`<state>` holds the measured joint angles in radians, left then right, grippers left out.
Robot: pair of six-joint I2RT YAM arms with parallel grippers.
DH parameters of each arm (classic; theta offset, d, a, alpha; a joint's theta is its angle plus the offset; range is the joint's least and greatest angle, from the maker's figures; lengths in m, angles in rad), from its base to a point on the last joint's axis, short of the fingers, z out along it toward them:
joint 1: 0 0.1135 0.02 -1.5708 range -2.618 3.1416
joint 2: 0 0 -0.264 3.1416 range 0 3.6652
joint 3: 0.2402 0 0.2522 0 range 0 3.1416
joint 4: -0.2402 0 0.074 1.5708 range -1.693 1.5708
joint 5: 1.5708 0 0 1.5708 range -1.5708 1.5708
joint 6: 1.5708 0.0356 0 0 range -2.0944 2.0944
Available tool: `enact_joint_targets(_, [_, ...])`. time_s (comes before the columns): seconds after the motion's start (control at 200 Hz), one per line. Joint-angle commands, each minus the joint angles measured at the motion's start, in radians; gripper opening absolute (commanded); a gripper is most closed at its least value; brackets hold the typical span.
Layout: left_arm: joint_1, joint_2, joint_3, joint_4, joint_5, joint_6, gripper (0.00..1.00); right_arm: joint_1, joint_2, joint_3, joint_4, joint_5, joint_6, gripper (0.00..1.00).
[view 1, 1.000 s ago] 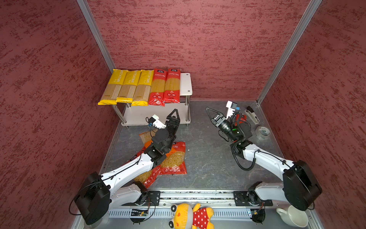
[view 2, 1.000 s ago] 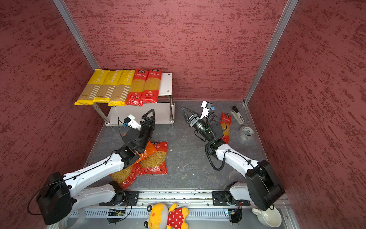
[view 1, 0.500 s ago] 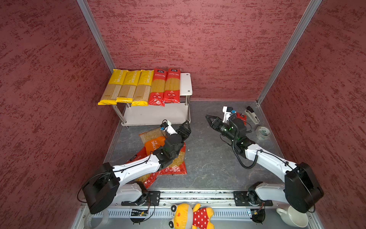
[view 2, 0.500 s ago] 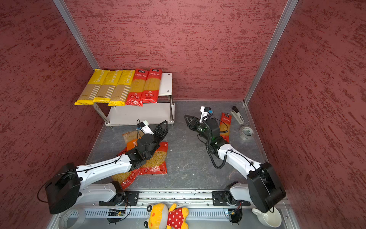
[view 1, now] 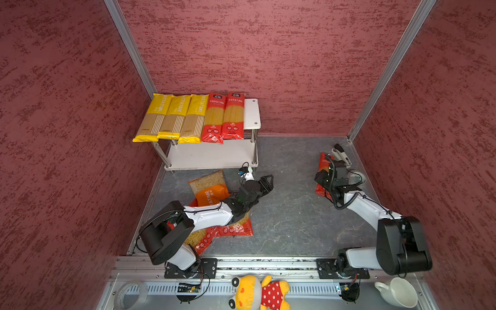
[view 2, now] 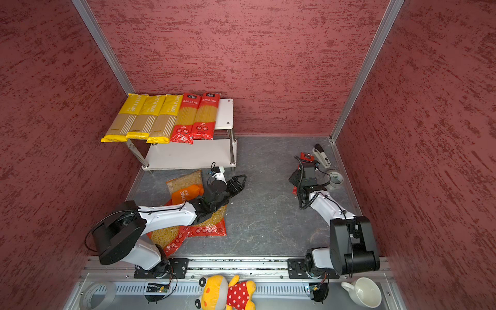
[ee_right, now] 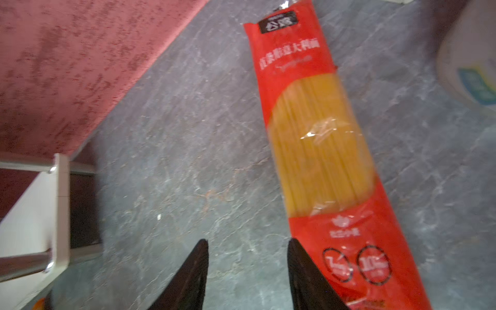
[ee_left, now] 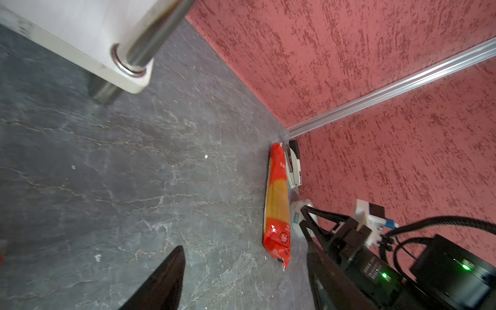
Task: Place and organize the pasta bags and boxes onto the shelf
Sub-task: 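Reach the right gripper down to the red spaghetti pack lying on the table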
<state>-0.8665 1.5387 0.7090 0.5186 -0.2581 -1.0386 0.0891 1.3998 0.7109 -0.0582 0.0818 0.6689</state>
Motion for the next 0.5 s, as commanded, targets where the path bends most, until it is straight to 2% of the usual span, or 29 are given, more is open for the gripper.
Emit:
enact_joint_targets(0.0, [-0.008,0.011,0.008,0.035,0.052,0.019,0.71,-0.025,0.048,0.024,-0.04,0.094,-0.052,0.5])
enact_joint_targets(0.14, [-0.007,0.0,-0.015,0.04,0.036,0.023,0.71,-0.039,0.128,0.015,-0.013,0.066,-0.055,0.5])
enact_joint_targets(0.341, [-0.005,0.005,-0.019,0.043,0.033,0.028,0.71,-0.031,0.217,-0.001,0.015,-0.107,-0.045,0.48])
enact_joint_targets(0.416, [-0.005,0.011,-0.019,0.047,0.037,0.026,0.71,-0.012,0.219,-0.024,0.022,-0.152,-0.033,0.48])
enact_joint_targets(0.496, [-0.005,0.02,-0.019,0.055,0.037,0.025,0.71,0.02,0.192,-0.043,0.007,-0.147,-0.022,0.48])
